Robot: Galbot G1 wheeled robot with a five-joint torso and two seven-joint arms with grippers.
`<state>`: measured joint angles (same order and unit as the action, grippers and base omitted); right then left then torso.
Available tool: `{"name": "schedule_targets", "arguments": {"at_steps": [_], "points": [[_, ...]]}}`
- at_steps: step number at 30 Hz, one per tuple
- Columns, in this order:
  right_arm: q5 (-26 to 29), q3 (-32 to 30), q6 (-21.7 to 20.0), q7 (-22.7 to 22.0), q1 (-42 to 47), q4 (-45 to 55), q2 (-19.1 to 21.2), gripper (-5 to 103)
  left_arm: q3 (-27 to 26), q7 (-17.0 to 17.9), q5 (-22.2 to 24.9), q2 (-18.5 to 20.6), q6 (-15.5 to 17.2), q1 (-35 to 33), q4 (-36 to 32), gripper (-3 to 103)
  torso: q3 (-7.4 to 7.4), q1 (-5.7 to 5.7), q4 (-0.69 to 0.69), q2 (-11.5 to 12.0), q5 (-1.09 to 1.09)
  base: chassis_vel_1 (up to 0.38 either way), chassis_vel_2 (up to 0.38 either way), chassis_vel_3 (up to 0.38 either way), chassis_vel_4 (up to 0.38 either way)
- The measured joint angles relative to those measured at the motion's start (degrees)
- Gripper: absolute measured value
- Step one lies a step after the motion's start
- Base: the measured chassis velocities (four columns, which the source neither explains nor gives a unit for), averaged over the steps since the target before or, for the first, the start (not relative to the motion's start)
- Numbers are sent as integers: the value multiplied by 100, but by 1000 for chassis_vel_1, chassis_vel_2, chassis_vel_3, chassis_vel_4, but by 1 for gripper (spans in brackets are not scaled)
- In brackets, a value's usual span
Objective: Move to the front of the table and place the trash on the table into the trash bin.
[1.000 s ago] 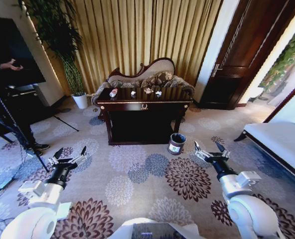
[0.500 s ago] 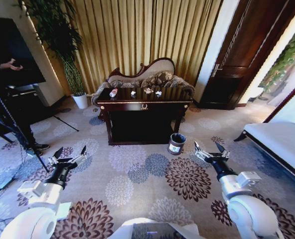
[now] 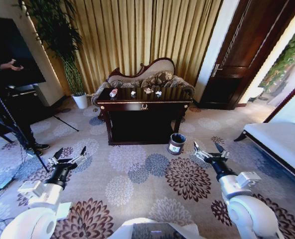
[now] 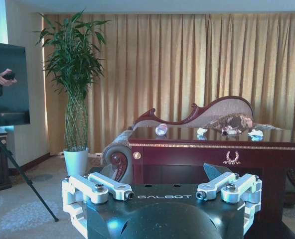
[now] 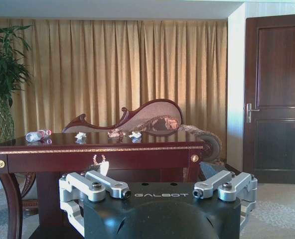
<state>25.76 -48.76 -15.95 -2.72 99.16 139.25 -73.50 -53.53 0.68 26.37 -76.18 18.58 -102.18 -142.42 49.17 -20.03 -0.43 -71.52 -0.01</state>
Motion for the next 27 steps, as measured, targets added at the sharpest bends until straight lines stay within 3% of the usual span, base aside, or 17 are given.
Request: {"name": "schedule_targets", "arguments": {"at_steps": [27], "points": [[10,28,0,-11,15,-11,-22,100,-13,-24,-3,27,8,6,-1,100,0,0,0,0,0,0,0,0,0]]}}
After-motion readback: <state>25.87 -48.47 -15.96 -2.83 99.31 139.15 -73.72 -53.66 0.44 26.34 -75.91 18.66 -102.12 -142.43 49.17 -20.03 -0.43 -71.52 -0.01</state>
